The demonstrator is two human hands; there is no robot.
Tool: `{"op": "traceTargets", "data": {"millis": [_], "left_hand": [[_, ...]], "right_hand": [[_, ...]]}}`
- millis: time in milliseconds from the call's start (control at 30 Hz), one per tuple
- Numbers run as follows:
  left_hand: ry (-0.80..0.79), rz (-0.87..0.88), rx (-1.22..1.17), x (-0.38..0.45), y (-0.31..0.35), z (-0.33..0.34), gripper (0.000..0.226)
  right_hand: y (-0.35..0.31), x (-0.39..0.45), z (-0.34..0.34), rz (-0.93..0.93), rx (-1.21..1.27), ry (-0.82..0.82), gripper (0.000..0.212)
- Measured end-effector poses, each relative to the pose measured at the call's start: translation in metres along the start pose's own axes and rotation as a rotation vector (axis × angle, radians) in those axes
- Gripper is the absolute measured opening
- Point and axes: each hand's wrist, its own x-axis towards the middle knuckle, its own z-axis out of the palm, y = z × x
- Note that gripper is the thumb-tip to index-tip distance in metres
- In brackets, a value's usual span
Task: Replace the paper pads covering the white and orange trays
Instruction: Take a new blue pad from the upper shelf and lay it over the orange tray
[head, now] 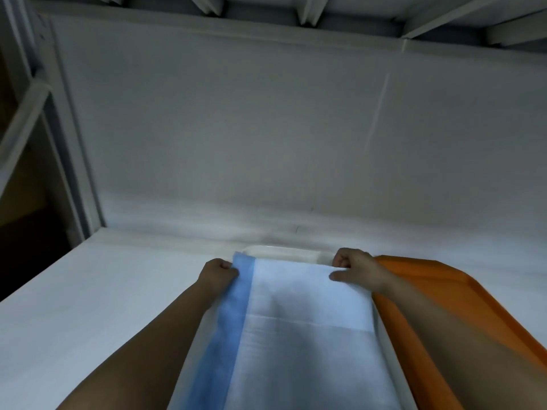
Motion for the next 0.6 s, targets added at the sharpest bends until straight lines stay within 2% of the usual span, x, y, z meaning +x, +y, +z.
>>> {"op": "traceTargets", "data": {"millis": [133,200,233,300,400,500,600], "left_hand": [[-0.108,0.019,-0.243,-0.034,0.025,-0.016,0.017],[-0.214,0.078,-0.325,-0.052,0.037,-0.029,0.06],[-0.272,0.128,-0.314,-0.068,0.047,-0.038,0.072],[-0.372,0.227,-0.296,-0.086,0.059,-0.047,0.067],[-0.399,0.248,-0.376,-0.118,0.081,-0.058,0.037],[-0.343,0.21,-0.422,-0.143,0.097,-0.071,0.042],[-0.286,0.321,-0.378,-0.172,0.116,-0.081,0.042]], "right_hand": [[-0.028,-0.039,-0.033,-0.086,0.056,0.172,0.02],[-0.041,-0.063,-0.048,-0.123,0.083,0.212,0.018],[-0.05,-0.08,-0.058,-0.139,0.089,0.234,0.018],[-0.06,-0.097,-0.068,-0.174,0.103,0.26,0.018],[-0.075,-0.127,-0.084,-0.205,0.113,0.303,0.016],[-0.086,-0.15,-0.096,-0.223,0.128,0.335,0.011],[-0.097,-0.166,-0.106,-0.225,0.14,0.357,0.009]]}}
